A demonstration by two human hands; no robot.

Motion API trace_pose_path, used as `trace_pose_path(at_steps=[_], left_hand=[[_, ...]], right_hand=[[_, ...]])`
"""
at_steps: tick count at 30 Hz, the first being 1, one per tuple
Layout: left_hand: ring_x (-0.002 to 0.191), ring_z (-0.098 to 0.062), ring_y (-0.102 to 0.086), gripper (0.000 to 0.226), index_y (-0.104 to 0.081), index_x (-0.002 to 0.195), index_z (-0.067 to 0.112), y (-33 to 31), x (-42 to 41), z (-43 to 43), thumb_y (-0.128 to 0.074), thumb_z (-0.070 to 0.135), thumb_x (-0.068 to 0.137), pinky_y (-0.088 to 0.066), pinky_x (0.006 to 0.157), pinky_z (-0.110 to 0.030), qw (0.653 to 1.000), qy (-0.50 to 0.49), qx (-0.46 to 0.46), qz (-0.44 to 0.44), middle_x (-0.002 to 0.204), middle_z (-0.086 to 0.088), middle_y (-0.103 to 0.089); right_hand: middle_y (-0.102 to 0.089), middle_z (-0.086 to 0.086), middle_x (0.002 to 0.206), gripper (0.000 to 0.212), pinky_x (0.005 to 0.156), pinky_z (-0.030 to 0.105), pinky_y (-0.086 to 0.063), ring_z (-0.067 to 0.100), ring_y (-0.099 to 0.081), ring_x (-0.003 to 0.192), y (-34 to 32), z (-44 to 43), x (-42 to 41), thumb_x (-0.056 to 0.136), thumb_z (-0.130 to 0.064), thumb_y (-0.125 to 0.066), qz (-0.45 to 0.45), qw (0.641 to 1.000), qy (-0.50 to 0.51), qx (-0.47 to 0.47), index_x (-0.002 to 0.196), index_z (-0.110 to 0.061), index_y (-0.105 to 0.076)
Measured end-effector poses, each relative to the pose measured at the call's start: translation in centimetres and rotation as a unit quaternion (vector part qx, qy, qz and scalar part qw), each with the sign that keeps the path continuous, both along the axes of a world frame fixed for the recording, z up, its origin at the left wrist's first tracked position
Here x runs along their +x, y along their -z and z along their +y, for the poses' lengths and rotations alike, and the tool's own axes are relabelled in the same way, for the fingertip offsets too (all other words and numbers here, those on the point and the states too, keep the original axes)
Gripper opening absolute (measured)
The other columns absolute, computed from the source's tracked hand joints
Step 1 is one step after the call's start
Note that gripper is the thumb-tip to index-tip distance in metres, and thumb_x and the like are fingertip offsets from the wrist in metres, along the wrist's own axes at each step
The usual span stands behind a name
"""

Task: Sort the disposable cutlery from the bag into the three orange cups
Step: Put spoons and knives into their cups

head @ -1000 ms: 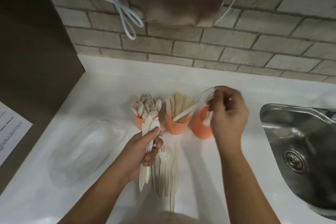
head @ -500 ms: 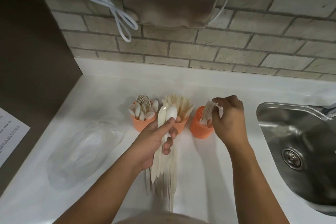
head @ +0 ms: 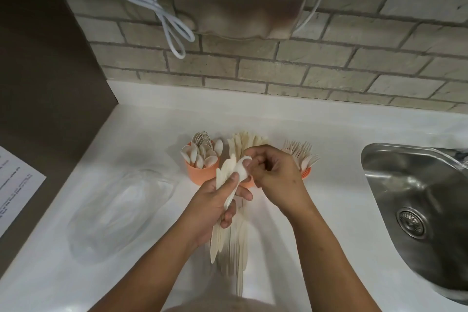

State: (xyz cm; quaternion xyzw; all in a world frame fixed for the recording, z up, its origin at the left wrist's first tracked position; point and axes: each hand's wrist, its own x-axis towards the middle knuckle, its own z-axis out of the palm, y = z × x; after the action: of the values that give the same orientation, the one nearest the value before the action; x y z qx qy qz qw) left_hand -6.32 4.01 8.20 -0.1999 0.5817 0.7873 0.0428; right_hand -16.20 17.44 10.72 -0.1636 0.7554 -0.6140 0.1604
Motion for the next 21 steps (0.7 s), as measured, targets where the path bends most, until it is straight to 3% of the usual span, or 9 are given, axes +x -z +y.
trace_pose_path(at_steps=[2, 6, 8, 10, 15, 18, 21], left_hand=[[0.047, -0.014, -0.041, 0.033, -0.069, 0.116, 0.011, 0.4, 0.3, -0.2, -0.052, 0.037, 0.107, -0.030, 0.045, -0.023, 1.000, -0.017, -0.001, -0.010, 0.099, -0.007, -0.078], [0.046, -0.011, -0.038, 0.025, -0.068, 0.101, 0.015, 0.8, 0.7, -1.2, -0.057, 0.037, 0.104, -0.026, 0.044, -0.023, 1.000, -0.022, 0.000, -0.016, 0.078, 0.001, -0.065], [0.045, -0.009, -0.032, 0.023, -0.066, 0.099, 0.016, 1.0, 0.8, -1.9, -0.062, 0.038, 0.099, -0.018, 0.044, -0.024, 0.998, -0.016, 0.059, -0.010, 0.077, 0.000, -0.055], [0.042, -0.006, -0.028, 0.029, -0.062, 0.110, 0.011, 1.2, 1.0, -2.5, -0.065, 0.036, 0.095, -0.013, 0.043, -0.023, 0.992, -0.009, 0.129, -0.011, 0.074, 0.000, -0.051], [0.039, -0.003, -0.029, 0.024, -0.067, 0.110, 0.012, 1.3, 1.2, -3.3, -0.061, 0.031, 0.098, -0.013, 0.040, -0.020, 0.983, -0.001, 0.183, -0.009, 0.074, 0.001, -0.054], [0.037, -0.002, -0.031, 0.021, -0.064, 0.109, 0.013, 1.9, 1.0, -4.2, -0.061, 0.031, 0.099, -0.021, 0.034, -0.016, 0.979, -0.032, 0.202, -0.013, 0.080, 0.001, -0.058], [0.036, -0.003, -0.027, 0.018, -0.066, 0.107, 0.017, 2.8, 1.1, -5.5, -0.061, 0.032, 0.098, -0.018, 0.033, -0.017, 0.973, -0.098, 0.207, -0.026, 0.073, 0.002, -0.048]], right_hand=[[-0.060, 0.012, 0.075, 0.014, 0.062, 0.032, -0.050, 0.020, -0.057, 0.063, 0.1, -0.6, -0.1, 0.094, -0.009, -0.071, -0.005, 1.000, 0.018, -0.004, 0.101, -0.021, -0.074], [-0.056, 0.007, 0.070, 0.020, 0.062, 0.031, -0.048, 0.022, -0.053, 0.060, -0.4, -1.0, -0.3, 0.098, -0.002, -0.060, -0.068, 0.995, 0.010, -0.066, 0.104, -0.015, -0.075], [-0.058, 0.014, 0.079, 0.029, 0.067, 0.033, -0.048, 0.023, -0.056, 0.068, -0.5, -1.1, -0.6, 0.098, 0.004, -0.050, -0.120, 0.985, -0.054, -0.114, 0.110, -0.006, -0.074], [-0.060, 0.010, 0.087, 0.034, 0.072, 0.034, -0.048, 0.020, -0.061, 0.076, -0.4, -1.2, -0.8, 0.094, 0.007, -0.047, -0.137, 0.977, -0.102, -0.124, 0.113, -0.003, -0.073], [-0.073, 0.000, 0.075, 0.013, 0.074, 0.025, -0.053, 0.011, -0.067, 0.068, -1.1, -1.8, -0.6, 0.100, -0.001, -0.062, 0.019, 0.992, -0.110, -0.054, 0.105, -0.005, -0.073], [-0.072, 0.004, 0.074, 0.010, 0.065, 0.033, -0.053, 0.017, -0.066, 0.059, -1.3, -3.0, -1.5, 0.099, -0.005, -0.065, 0.080, 0.994, -0.009, -0.070, 0.100, -0.007, -0.075], [-0.070, 0.001, 0.089, 0.012, 0.069, 0.043, -0.057, 0.021, -0.071, 0.066, -1.4, -3.9, -2.7, 0.099, -0.010, -0.066, 0.213, 0.970, 0.102, -0.065, 0.098, -0.018, -0.076]])
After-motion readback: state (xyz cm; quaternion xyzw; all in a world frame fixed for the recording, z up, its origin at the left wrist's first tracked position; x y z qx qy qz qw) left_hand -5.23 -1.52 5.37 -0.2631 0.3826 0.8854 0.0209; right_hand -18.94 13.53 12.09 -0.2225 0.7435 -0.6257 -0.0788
